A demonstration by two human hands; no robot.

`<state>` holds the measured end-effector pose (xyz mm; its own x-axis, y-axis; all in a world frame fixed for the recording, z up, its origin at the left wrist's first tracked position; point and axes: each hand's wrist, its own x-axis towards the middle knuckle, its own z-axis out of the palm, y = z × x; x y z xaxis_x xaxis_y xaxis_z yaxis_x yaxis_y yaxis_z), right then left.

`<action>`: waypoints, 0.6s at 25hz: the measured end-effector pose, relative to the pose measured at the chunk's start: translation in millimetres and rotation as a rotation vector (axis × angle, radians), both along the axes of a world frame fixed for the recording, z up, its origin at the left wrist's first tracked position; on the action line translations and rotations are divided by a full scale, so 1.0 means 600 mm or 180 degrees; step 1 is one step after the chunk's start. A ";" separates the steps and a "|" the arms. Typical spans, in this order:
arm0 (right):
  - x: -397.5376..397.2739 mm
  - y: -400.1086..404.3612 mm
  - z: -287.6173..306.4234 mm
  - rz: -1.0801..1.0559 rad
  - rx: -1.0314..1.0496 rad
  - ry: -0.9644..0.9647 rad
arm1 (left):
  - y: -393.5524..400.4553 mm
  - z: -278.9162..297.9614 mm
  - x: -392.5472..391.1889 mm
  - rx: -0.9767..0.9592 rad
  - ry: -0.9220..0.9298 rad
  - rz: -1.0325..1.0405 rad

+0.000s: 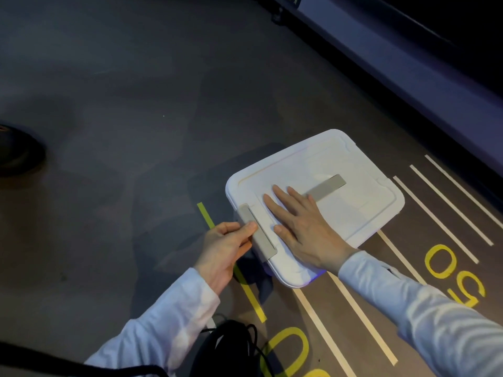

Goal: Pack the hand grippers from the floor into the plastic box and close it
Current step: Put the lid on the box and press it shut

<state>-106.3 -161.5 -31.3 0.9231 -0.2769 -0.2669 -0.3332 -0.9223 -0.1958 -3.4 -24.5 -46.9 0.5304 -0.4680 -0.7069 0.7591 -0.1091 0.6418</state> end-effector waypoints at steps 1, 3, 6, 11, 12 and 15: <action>0.001 0.002 0.004 0.0010 -0.0024 0.0018 | -0.001 0.002 -0.004 0.0062 -0.0072 0.0069; 0.004 0.007 0.011 -0.0014 -0.0047 0.0063 | -0.007 0.005 -0.012 0.0393 -0.0472 0.0117; 0.004 0.005 0.020 0.0034 0.0007 -0.0053 | -0.014 0.007 -0.029 0.1407 -0.2405 -0.0654; -0.018 -0.069 0.030 -0.0529 0.0407 -0.1201 | -0.088 0.042 -0.053 0.0665 -0.5247 -0.2677; -0.027 -0.098 0.028 -0.0883 0.0286 -0.1417 | -0.105 0.044 -0.057 0.0763 -0.5333 -0.3174; -0.061 -0.204 0.029 -0.2102 -0.0120 -0.1502 | -0.148 0.041 -0.066 0.0835 -0.5545 -0.4048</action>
